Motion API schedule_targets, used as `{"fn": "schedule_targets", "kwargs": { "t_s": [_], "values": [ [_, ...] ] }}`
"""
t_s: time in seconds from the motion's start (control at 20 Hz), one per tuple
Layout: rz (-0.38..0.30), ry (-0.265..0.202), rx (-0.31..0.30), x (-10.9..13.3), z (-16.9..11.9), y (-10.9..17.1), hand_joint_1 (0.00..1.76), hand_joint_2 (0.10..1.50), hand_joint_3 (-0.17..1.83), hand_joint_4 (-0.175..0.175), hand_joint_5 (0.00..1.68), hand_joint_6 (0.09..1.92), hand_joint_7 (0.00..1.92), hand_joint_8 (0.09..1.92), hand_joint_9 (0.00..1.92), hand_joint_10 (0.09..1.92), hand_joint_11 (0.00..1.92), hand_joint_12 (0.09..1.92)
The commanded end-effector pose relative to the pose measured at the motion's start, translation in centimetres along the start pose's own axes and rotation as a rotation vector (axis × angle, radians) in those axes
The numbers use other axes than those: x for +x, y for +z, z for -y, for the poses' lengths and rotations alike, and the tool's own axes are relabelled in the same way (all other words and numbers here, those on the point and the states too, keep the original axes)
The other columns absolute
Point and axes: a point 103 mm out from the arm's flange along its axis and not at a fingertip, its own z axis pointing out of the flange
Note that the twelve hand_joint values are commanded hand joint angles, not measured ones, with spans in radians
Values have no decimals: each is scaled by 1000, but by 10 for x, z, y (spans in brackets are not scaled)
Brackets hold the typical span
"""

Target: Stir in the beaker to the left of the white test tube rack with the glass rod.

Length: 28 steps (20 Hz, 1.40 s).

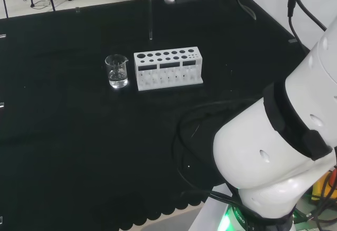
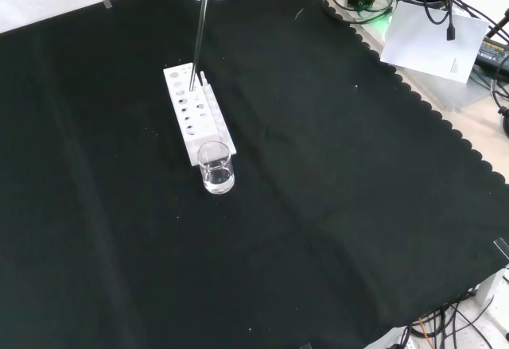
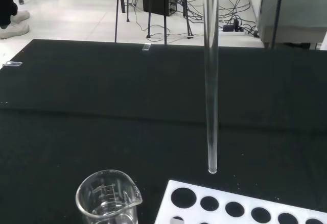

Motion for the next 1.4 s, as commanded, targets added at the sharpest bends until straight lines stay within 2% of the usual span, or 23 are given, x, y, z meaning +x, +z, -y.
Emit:
{"fn": "schedule_targets", "kwargs": {
  "t_s": [0.05,0.35,1.0,1.2,1.4],
  "values": [
    [-4,1,5,6,-3,-1,1318,1086,-175,-175,1319,161,1240,900,1569,901,1636,640],
    [-27,-25,-8,20,-11,-3,1319,1086,-175,-175,1326,146,1240,901,1569,900,1635,639],
    [-50,-163,3,78,-41,17,1319,1085,-175,-175,1337,123,1242,897,1572,896,1635,638],
    [-47,-184,22,85,-45,30,1319,1084,-175,-175,1339,119,1243,895,1573,896,1635,637],
    [-46,-186,44,87,-44,45,1319,1084,-175,-175,1343,113,1245,892,1574,895,1636,637]
  ]
}}
